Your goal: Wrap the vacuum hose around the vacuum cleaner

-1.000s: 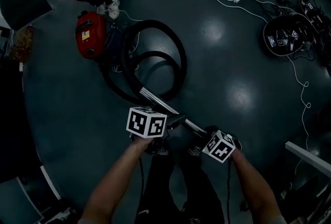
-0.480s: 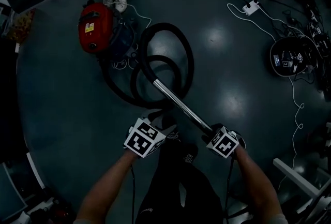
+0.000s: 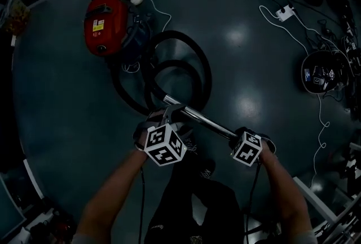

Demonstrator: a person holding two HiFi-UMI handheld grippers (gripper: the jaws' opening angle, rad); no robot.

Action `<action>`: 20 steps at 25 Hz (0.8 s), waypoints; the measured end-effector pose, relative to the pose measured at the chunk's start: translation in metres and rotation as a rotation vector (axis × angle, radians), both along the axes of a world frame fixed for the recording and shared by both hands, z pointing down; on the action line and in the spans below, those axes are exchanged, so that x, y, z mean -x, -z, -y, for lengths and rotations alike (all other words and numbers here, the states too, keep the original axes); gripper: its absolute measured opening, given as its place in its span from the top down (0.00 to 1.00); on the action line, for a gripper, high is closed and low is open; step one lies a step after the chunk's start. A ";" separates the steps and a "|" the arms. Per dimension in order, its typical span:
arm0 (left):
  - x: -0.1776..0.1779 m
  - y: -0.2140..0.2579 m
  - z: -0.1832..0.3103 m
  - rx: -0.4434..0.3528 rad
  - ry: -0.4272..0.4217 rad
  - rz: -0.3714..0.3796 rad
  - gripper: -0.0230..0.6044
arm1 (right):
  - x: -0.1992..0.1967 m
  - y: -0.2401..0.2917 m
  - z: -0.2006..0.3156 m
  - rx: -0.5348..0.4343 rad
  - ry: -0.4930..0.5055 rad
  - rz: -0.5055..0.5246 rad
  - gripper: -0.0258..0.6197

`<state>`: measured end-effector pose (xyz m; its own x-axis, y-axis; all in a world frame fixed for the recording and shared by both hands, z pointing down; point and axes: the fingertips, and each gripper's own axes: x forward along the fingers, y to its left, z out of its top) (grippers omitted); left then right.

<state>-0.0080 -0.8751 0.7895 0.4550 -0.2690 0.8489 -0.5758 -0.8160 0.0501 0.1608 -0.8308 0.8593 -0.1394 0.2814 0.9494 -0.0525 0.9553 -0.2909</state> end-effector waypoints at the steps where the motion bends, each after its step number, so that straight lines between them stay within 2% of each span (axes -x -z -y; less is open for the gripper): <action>1: 0.005 -0.007 0.006 -0.006 -0.028 0.024 0.49 | 0.004 -0.003 0.006 -0.007 0.025 -0.009 0.79; 4: 0.007 -0.031 0.012 0.003 -0.115 0.087 0.49 | 0.003 -0.010 0.020 -0.023 0.122 -0.030 0.79; 7: -0.014 -0.053 0.007 0.090 -0.175 0.067 0.49 | -0.012 -0.014 0.038 -0.051 0.236 -0.067 0.79; 10: -0.029 -0.073 0.003 0.151 -0.198 0.061 0.49 | -0.016 -0.027 0.061 -0.093 0.363 -0.072 0.79; 15: -0.059 -0.129 0.003 0.247 -0.130 0.051 0.49 | -0.029 -0.061 0.096 -0.128 0.534 -0.049 0.79; 20: -0.065 -0.184 0.004 0.261 -0.062 0.076 0.49 | -0.021 -0.105 0.124 -0.153 0.659 0.003 0.79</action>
